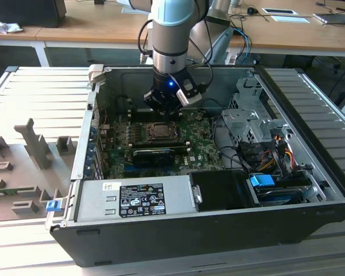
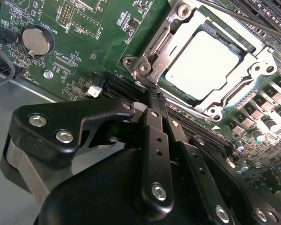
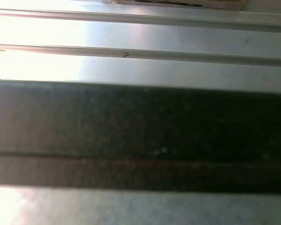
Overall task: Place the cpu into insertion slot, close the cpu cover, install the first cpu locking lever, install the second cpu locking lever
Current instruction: 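Install the first cpu locking lever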
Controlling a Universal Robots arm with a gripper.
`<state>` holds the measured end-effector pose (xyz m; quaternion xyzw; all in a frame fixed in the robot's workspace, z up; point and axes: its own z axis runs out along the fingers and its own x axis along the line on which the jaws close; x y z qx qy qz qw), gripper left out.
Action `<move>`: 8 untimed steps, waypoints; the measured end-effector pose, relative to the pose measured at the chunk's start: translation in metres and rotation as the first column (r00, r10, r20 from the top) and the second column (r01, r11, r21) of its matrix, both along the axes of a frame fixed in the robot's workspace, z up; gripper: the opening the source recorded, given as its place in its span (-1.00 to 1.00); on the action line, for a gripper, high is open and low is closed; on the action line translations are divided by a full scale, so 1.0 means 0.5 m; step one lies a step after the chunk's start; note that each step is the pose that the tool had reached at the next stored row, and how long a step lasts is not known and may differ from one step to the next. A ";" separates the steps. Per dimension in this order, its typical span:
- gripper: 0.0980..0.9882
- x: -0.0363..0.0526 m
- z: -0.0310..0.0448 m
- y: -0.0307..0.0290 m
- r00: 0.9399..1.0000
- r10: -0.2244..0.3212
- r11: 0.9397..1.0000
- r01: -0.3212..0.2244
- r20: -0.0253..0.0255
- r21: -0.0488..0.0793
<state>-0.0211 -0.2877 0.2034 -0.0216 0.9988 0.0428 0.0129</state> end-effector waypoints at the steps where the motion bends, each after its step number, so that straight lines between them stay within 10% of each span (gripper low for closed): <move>1: -0.98 0.000 0.000 0.000 1.000 0.000 1.000 0.000 0.000 0.000; 8: -0.98 0.000 -0.005 0.000 1.000 0.000 1.000 0.000 0.000 0.005</move>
